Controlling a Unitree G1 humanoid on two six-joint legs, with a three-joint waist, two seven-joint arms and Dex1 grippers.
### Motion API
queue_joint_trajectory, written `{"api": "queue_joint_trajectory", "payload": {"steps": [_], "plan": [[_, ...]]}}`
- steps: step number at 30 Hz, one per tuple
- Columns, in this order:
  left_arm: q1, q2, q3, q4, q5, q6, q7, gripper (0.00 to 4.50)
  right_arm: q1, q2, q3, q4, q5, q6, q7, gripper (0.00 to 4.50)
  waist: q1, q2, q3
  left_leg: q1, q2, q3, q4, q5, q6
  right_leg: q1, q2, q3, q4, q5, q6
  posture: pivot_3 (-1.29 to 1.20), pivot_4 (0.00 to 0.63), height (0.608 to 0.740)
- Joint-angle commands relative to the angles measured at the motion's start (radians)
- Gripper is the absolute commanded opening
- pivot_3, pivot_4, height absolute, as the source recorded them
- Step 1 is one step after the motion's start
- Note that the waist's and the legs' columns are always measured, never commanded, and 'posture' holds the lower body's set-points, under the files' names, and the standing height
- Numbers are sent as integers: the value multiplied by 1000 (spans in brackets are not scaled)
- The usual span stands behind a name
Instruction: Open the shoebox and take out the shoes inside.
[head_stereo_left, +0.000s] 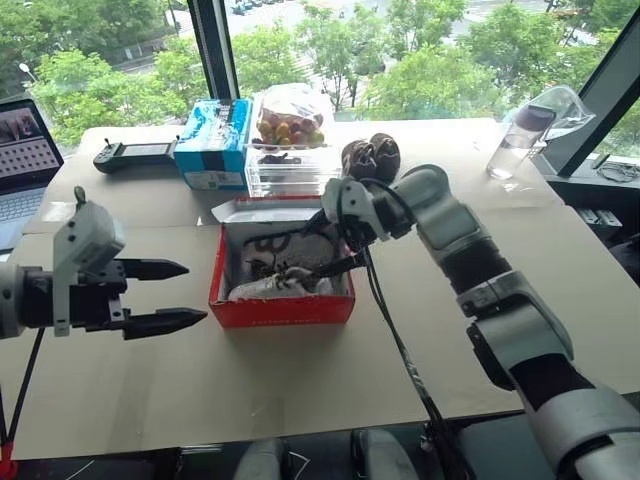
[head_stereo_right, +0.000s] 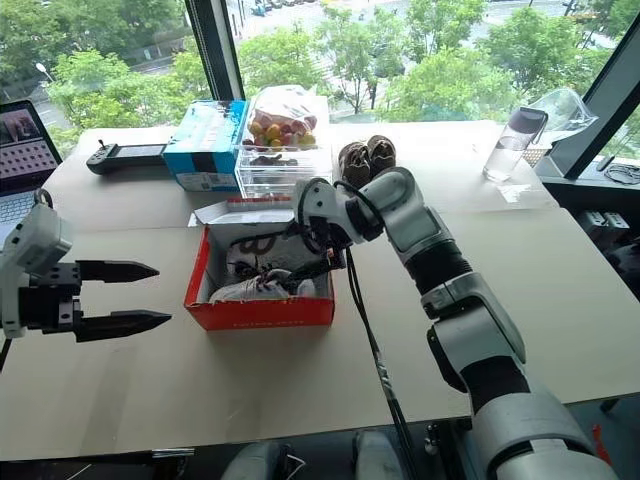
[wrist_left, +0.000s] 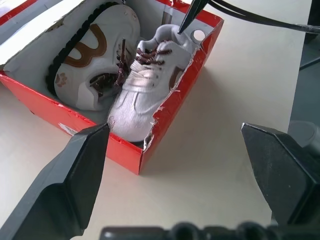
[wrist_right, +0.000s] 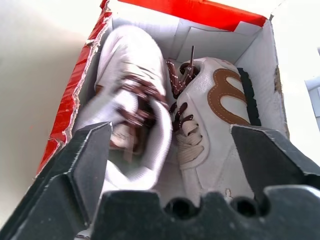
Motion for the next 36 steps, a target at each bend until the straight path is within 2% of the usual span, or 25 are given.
{"api": "queue_joint_trajectory", "payload": {"steps": [1, 4, 7, 13, 20, 26, 36], "plan": [[-14, 4, 5, -6, 8, -24, -3, 4500, -51, -24, -34, 9, 9, -13, 35, 4438, 0, 0, 0, 0, 0, 0, 0, 0, 0, 0, 0, 0, 0, 0, 0, 0, 150, 740], [-17, 2, -4, -2, 15, -29, -5, 4500, -70, -22, -19, 22, 7, -9, 80, 4438, 0, 0, 0, 0, 0, 0, 0, 0, 0, 0, 0, 0, 0, 0, 0, 0, 150, 740], [-27, 1, -17, 2, 18, -35, -2, 4500, -48, -35, 77, -37, -17, -15, 178, 4438, -1, 0, 0, 0, 0, 0, 0, 0, 0, 0, 0, 0, 0, 0, 0, 0, 150, 740], [-27, -6, -26, -4, 20, -41, 7, 4500, -50, -42, 209, -70, -27, -50, 191, 4438, -1, 0, 0, 0, 0, 0, 0, 0, 0, 0, 0, 0, 0, 0, 0, 0, 150, 740], [-7, -20, -10, -27, 16, -31, 21, 4500, -135, 58, 214, 141, -117, -140, 143, 4438, -3, 0, 0, 0, 0, 0, 0, 0, 0, 0, 0, 0, 0, 0, 0, 0, 150, 740], [8, -22, 7, -36, 13, -24, 29, 4500, -276, 114, 171, 336, -140, -188, 161, 4438, -3, 0, 0, 0, 0, 0, 0, 0, -1, -1, 0, 0, 0, 0, 0, 0, 150, 740], [9, -31, -4, -39, 17, -35, 46, 4500, -269, 147, 223, 388, -167, -255, 191, 4438, -2, 0, 0, 0, 0, 0, -1, 0, -1, 0, 0, 0, 0, 0, 0, 0, 150, 740]]}}
